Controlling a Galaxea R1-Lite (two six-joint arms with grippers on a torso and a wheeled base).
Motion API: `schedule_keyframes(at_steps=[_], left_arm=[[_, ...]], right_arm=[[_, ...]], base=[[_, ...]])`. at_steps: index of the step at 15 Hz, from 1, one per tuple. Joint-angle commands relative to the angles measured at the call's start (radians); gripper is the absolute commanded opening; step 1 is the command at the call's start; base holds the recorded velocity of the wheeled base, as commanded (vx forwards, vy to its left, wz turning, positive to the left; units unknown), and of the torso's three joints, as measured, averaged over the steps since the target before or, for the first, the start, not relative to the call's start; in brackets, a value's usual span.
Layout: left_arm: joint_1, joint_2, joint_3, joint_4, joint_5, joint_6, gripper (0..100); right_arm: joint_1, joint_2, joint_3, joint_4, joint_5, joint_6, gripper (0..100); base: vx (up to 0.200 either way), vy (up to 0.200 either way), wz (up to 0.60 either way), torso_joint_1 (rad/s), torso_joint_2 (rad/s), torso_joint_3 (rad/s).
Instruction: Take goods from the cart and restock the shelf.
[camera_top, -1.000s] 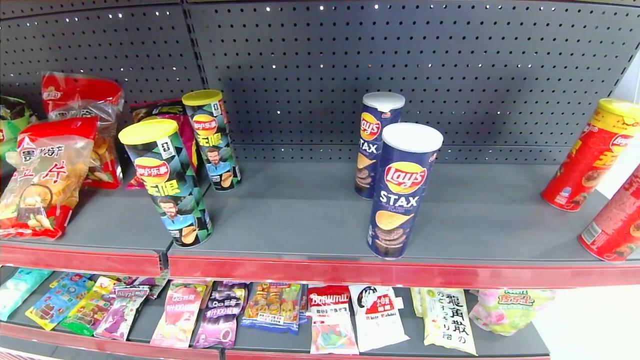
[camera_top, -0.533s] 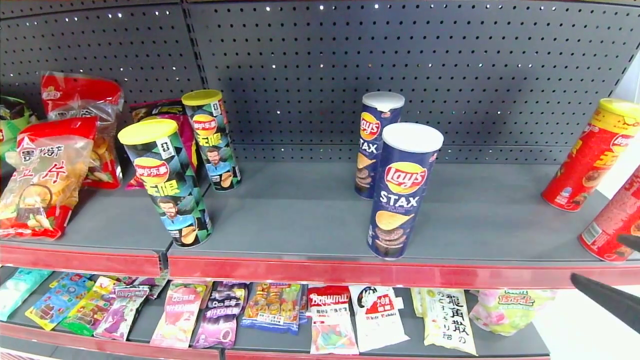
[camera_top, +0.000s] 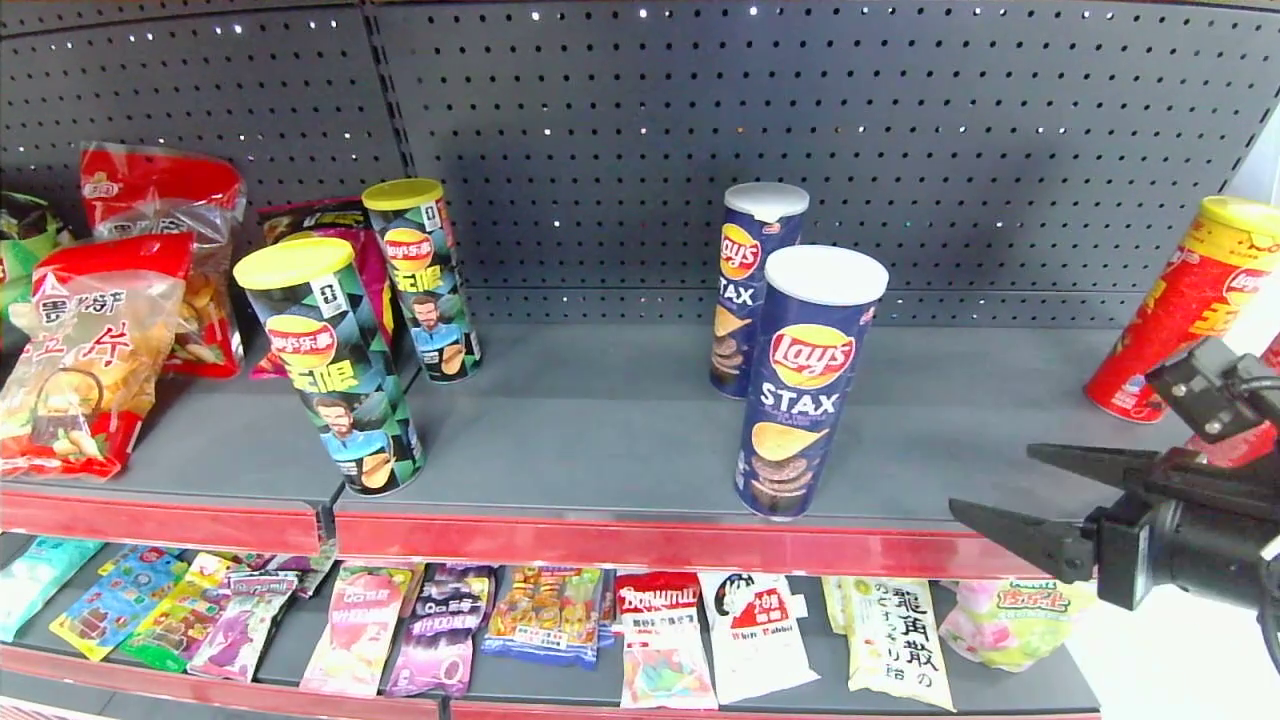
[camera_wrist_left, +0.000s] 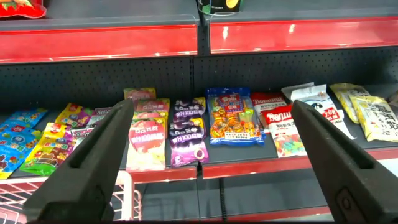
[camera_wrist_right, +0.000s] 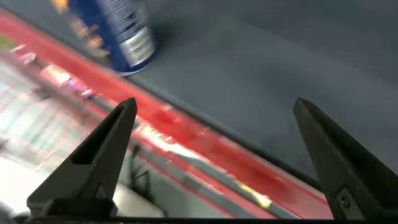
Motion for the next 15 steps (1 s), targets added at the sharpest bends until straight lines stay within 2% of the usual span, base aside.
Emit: schedule_keyframes(at_steps=[1,3,4,8,10,15], left_arm=[[0.000,0.004,0.001,0.000,0.000,-0.001,100],[0.000,0.004,0.001,0.000,0.000,-0.001,100],[0.000,0.004,0.001,0.000,0.000,-0.001,100],[0.000,0.004,0.001,0.000,0.000,-0.001,100],[0.000,0.004,-0.001,0.000,0.000,-0.001,100],[0.000,0.004,0.001,0.000,0.000,-0.001,100]], right_arm=[[-0.001,0.040,0.007,-0.026,0.094,0.000,100],[-0.023,0.065,-0.015,-0.078,0.281,-0.012,100],[-0.030,0.080,-0.029,-0.092,0.318,-0.021,100],[-0.032,0.160,-0.119,-0.112,0.401,-0.033,100],[-0.026,0.198,-0.179,-0.112,0.406,-0.033,100],[-0.007,0.241,-0.222,-0.112,0.406,-0.064,100]], base=[[0.000,0.000,0.00,0.000,0.00,0.000],[0.000,0.000,0.00,0.000,0.00,0.000],[0.000,0.000,0.00,0.000,0.00,0.000],[0.000,0.000,0.00,0.000,0.00,0.000],[0.000,0.000,0.00,0.000,0.00,0.000],[0.000,0.000,0.00,0.000,0.00,0.000]])
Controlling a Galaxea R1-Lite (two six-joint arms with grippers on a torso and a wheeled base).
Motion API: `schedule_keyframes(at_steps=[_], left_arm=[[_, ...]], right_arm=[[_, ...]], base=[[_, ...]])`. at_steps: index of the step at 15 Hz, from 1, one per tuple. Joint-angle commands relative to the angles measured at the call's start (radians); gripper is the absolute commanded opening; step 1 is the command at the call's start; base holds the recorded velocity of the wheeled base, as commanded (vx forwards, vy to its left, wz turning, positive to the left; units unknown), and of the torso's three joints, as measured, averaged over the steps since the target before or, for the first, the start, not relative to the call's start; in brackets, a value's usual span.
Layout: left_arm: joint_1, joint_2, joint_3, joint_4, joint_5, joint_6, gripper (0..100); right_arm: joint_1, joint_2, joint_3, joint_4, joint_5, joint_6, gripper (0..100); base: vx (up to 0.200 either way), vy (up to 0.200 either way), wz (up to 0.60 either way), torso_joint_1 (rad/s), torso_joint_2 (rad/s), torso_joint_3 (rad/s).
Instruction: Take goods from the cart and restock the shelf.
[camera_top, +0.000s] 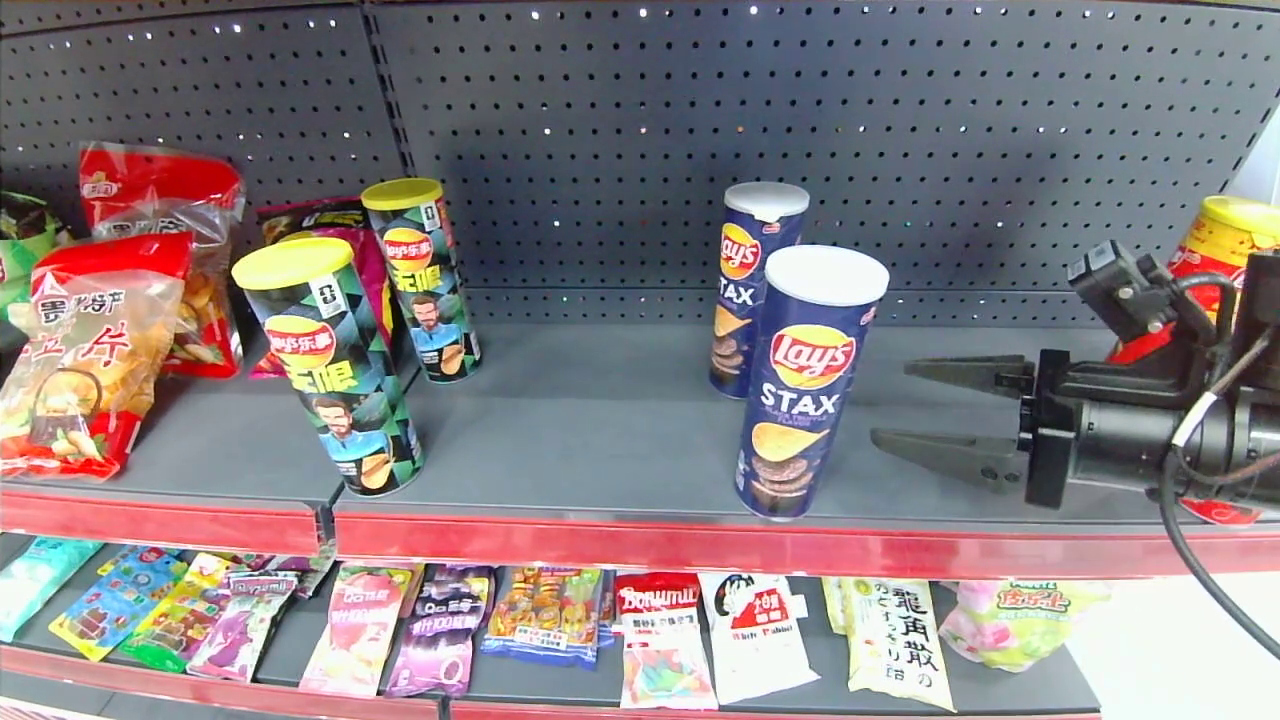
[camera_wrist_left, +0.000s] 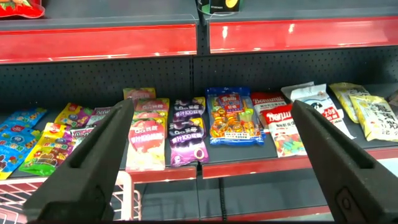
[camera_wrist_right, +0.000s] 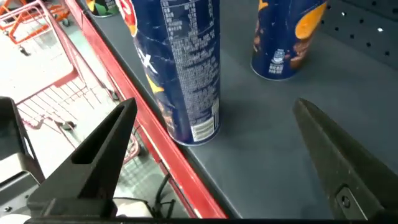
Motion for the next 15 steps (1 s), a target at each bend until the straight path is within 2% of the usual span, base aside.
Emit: schedule_keyframes(at_steps=[1,6,15], left_arm=[[0.000,0.003,0.000,0.000,0.000,0.000,100],[0.000,0.003,-0.001,0.000,0.000,0.000,100],[0.000,0.003,0.000,0.000,0.000,0.000,100]], right_arm=[[0.031,0.031,-0.024,0.000,0.001,-0.006,100],[0.071,0.077,-0.084,0.000,0.001,-0.010,100],[0.125,0.111,-0.113,0.000,-0.006,-0.010,100]], base=[[0.000,0.000,0.00,0.000,0.00,0.000],[0.000,0.000,0.00,0.000,0.00,0.000],[0.000,0.000,0.00,0.000,0.00,0.000]])
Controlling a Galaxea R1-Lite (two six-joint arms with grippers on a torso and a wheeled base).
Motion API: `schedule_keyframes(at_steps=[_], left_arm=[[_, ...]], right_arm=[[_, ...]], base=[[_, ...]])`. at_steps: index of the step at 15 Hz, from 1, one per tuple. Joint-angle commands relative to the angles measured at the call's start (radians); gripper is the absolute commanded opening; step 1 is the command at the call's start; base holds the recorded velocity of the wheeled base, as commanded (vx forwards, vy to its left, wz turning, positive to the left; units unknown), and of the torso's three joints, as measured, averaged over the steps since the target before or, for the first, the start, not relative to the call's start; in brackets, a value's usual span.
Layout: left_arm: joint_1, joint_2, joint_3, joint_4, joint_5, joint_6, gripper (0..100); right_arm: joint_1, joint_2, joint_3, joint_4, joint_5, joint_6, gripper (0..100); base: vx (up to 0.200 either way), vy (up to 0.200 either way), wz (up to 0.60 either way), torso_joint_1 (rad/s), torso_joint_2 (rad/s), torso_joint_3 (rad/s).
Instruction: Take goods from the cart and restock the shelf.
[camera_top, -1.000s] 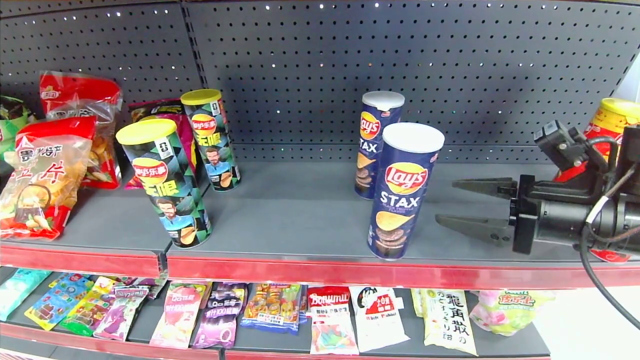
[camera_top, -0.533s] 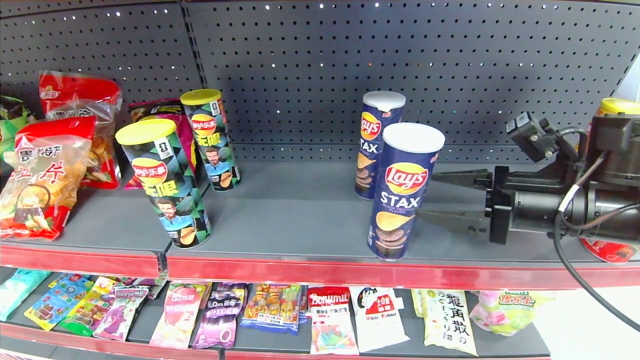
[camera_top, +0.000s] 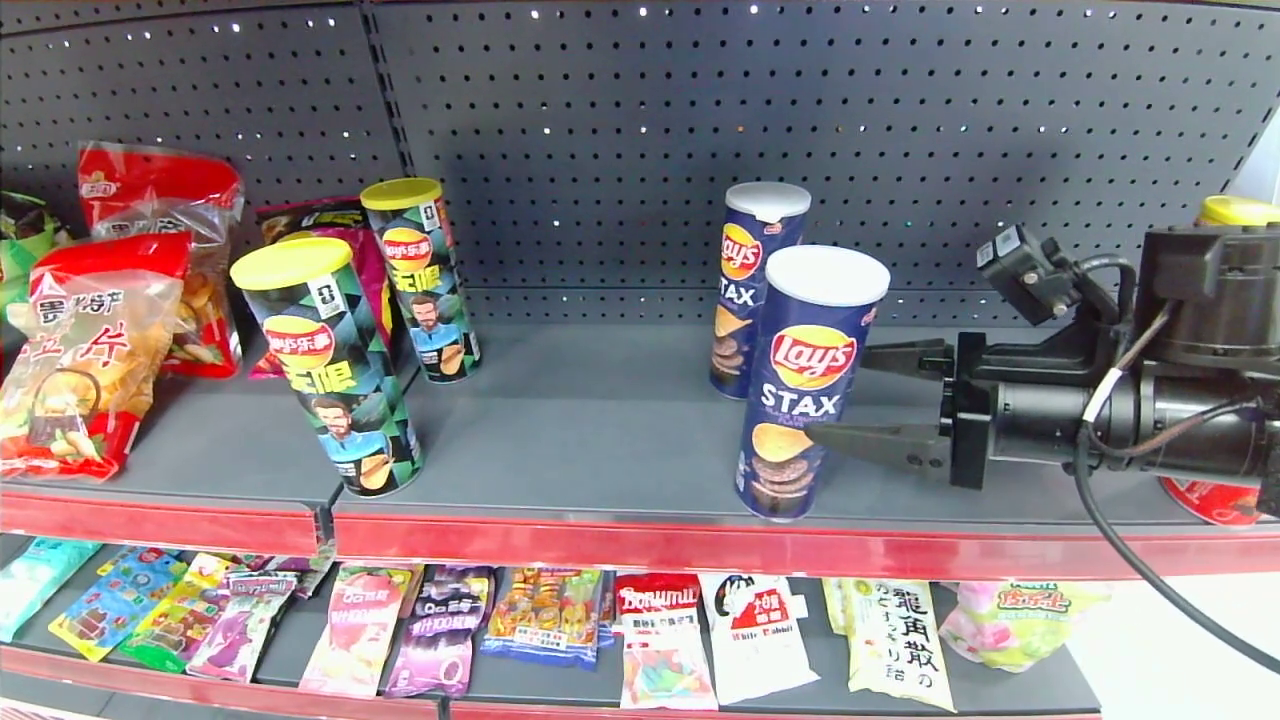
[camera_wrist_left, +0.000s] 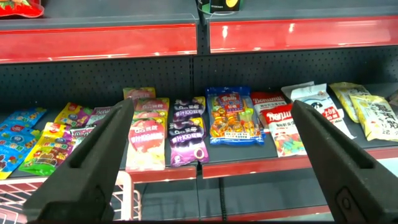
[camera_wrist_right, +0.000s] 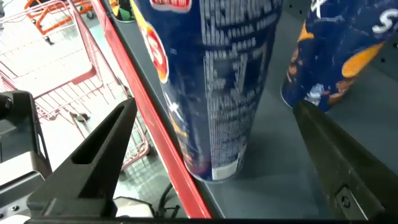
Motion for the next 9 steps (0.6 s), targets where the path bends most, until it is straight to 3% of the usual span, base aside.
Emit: schedule_keyframes(at_steps=[1,9], left_arm=[[0.000,0.002,0.000,0.000,0.000,0.000,100],[0.000,0.002,0.000,0.000,0.000,0.000,100]], right_arm=[[0.006,0.009,-0.006,0.000,0.000,0.000,100],[0.032,0.089,-0.095,0.000,-0.007,0.000,100]], base=[[0.000,0.000,0.00,0.000,0.00,0.000],[0.000,0.000,0.00,0.000,0.00,0.000]])
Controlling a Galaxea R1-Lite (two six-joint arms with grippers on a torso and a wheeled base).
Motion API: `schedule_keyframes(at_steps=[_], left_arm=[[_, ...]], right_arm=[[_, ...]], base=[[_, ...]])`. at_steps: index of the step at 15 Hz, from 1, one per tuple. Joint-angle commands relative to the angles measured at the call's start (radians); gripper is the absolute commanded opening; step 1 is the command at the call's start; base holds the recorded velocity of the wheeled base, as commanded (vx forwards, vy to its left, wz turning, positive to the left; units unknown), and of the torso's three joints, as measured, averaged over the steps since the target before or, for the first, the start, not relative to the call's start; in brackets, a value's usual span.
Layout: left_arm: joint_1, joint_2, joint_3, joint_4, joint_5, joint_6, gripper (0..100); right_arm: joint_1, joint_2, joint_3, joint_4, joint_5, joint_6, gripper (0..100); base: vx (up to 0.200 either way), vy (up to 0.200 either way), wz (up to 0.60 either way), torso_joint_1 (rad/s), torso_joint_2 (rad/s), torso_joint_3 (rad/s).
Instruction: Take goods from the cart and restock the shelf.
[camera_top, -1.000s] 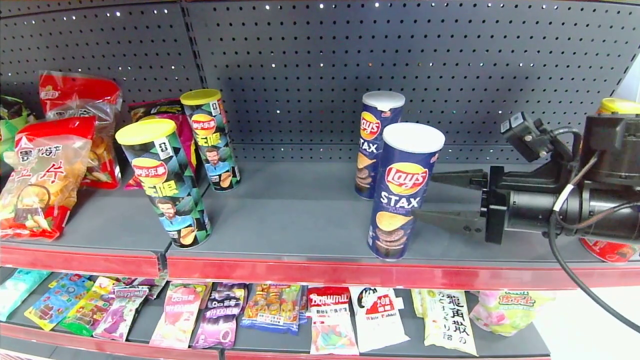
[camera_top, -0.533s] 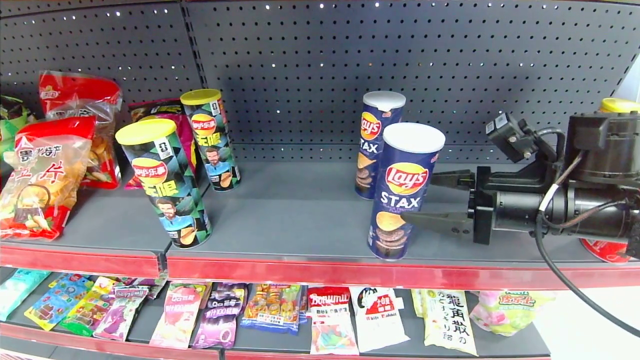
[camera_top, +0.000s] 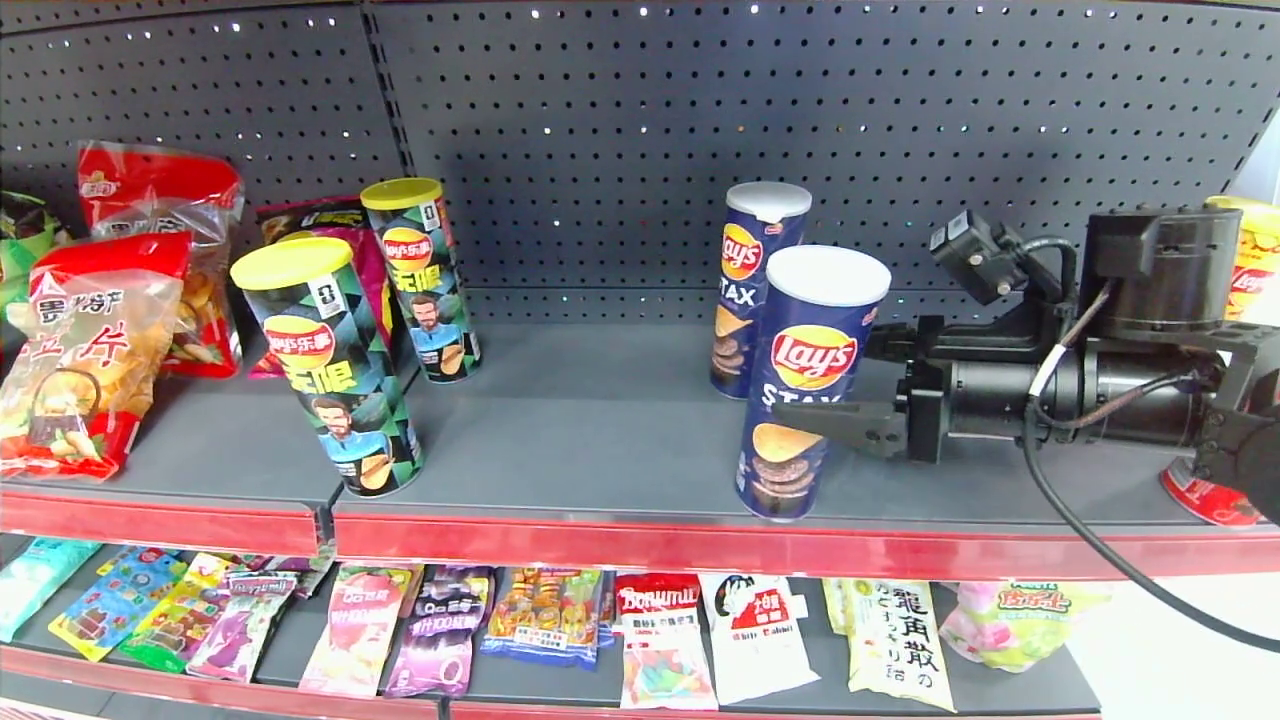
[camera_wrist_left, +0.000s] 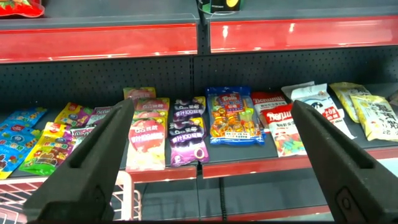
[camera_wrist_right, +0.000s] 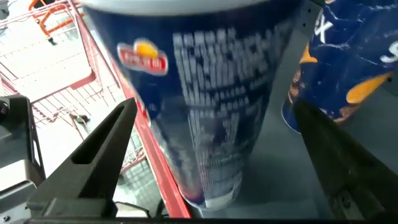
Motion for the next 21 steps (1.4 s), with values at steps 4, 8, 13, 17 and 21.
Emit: schedule_keyframes(at_steps=[4,8,13,17,21], left_arm=[[0.000,0.001,0.000,0.000,0.000,0.000,100],[0.000,0.001,0.000,0.000,0.000,0.000,100],[0.000,0.001,-0.002,0.000,0.000,0.000,100],[0.000,0.001,0.000,0.000,0.000,0.000,100],[0.000,0.001,0.000,0.000,0.000,0.000,100]], right_arm=[[0.015,0.041,0.008,-0.043,0.000,-0.024,0],[0.026,0.087,0.028,-0.171,-0.022,-0.010,0],[0.030,0.072,0.003,-0.167,0.029,0.006,0],[0.032,0.087,-0.049,-0.167,0.106,0.045,0],[0.032,0.115,-0.066,-0.169,0.147,0.050,0]], base=[[0.000,0.000,0.00,0.000,0.00,0.000],[0.000,0.000,0.00,0.000,0.00,0.000],[0.000,0.000,0.00,0.000,0.00,0.000],[0.000,0.000,0.00,0.000,0.00,0.000],[0.000,0.000,0.00,0.000,0.00,0.000]])
